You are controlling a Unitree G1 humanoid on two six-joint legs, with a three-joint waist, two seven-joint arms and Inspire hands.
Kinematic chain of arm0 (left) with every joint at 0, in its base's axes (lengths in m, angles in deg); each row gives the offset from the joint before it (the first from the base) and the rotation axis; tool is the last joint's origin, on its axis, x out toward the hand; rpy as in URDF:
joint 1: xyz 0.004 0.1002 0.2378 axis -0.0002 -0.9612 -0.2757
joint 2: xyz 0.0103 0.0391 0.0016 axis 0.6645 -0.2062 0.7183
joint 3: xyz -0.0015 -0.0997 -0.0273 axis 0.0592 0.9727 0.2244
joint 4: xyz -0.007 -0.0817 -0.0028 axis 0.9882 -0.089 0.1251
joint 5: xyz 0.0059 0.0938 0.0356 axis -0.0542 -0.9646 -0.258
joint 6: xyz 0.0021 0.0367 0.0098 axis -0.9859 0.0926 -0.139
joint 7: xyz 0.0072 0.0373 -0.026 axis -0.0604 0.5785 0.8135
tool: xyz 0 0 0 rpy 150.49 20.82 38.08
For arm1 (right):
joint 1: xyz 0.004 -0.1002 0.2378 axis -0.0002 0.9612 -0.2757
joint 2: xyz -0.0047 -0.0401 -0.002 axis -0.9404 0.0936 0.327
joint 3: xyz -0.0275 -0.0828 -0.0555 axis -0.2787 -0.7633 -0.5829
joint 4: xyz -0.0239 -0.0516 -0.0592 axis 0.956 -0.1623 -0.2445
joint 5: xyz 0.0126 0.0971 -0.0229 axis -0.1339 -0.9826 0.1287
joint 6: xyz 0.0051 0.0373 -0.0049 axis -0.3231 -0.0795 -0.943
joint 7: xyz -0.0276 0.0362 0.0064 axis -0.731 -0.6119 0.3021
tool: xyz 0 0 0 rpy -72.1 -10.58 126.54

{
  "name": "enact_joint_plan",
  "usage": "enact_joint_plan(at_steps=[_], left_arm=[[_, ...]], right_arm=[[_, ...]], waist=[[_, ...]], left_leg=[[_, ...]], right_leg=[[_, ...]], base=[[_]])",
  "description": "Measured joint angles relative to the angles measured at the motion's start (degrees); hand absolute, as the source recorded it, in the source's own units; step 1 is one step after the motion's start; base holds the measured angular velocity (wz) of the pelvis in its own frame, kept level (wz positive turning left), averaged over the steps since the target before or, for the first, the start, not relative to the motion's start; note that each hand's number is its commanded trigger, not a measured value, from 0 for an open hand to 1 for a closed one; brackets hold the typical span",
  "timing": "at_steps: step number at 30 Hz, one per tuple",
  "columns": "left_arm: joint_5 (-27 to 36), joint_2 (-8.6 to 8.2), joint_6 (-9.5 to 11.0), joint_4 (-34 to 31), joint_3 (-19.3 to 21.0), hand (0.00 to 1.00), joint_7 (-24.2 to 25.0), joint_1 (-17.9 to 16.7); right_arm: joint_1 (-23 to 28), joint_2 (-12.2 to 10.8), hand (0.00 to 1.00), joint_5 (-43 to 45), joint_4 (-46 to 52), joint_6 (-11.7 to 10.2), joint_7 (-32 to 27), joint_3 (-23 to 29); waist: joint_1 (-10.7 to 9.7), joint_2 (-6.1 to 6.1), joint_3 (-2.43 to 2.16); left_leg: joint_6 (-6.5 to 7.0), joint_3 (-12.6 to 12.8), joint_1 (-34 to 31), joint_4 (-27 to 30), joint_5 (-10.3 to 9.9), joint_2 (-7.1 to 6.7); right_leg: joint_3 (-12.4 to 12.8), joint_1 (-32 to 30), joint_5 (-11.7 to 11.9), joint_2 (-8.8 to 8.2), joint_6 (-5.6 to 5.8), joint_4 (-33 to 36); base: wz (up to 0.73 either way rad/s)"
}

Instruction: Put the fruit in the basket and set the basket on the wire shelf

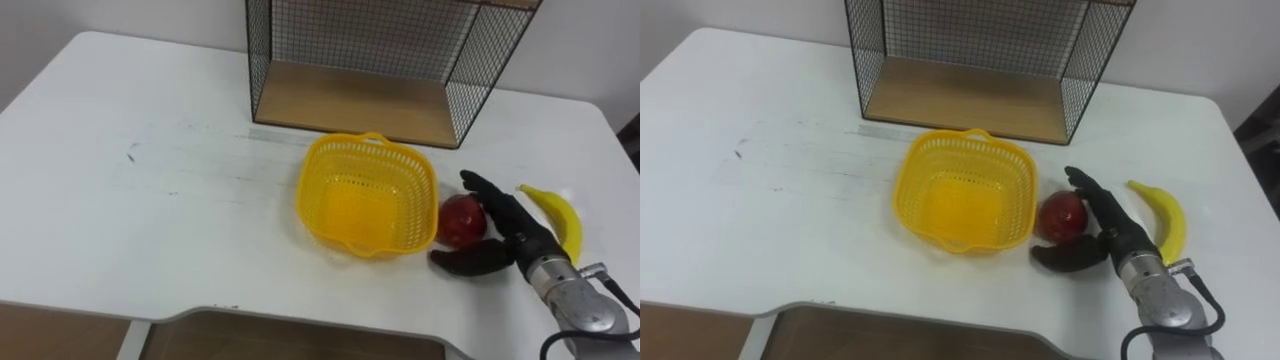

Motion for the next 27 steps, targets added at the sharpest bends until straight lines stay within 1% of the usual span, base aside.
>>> enact_joint_plan(at_steps=[2,3,8,12,23,27], left_arm=[[0.0,0.00,-0.1,-0.1,0.0,0.00,-0.1,0.0],[0.0,-0.02,-0.4,-0.4,-0.1,0.00,-0.2,0.0],[0.0,0.00,-0.6,-0.4,-0.1,0.00,-0.3,0.3],[0.1,0.03,-0.6,-0.3,-0.1,0.00,-0.3,0.4],[0.4,0.04,-0.6,-0.3,-0.1,0.00,-0.3,0.6],[0.6,0.04,-0.5,-0.3,-0.3,0.00,-0.3,1.0]], right_arm=[[-0.5,0.1,1.00,0.0,-0.5,0.5,-0.4,0.8],[-0.8,0.2,1.00,0.0,-1.2,0.4,-0.6,1.0],[-2.0,0.3,1.00,0.4,-3.2,0.4,-1.3,1.0],[-2.0,-0.2,1.00,-0.1,-3.1,0.4,-0.8,0.7],[-1.6,-0.2,1.00,-2.2,-2.9,0.3,0.0,0.8],[-1.6,-0.2,1.00,-2.7,-2.9,0.1,-0.2,0.8]], waist=[[0.0,-0.15,-0.10],[0.0,-0.20,-0.12],[-0.1,-0.17,-0.09],[0.0,-0.02,0.03],[-0.2,-0.05,0.07],[-0.3,0.24,0.26]], left_leg=[[0.00,-0.1,-0.1,0.1,0.0,-0.03],[0.00,-0.2,0.0,0.2,0.0,-0.02],[-0.01,-0.5,0.0,0.5,0.0,0.07],[-0.18,-0.5,-0.2,0.8,-0.5,0.34],[-0.17,-0.5,-0.1,1.0,-0.5,0.23],[-0.17,-0.5,0.0,0.9,-0.5,0.28]], right_leg=[[-0.2,0.1,0.0,0.00,0.02,-0.1],[-0.2,0.1,0.0,0.00,0.03,-0.1],[-0.7,0.5,0.0,0.04,0.03,-0.1],[-0.8,0.5,-0.1,0.31,-0.03,-0.1],[-0.7,0.6,-0.2,0.24,-0.03,-0.2],[-0.7,0.7,-0.2,0.26,-0.03,-0.2]], base=[[0.05],[0.00],[0.05],[0.00],[0.00],[0.00]])
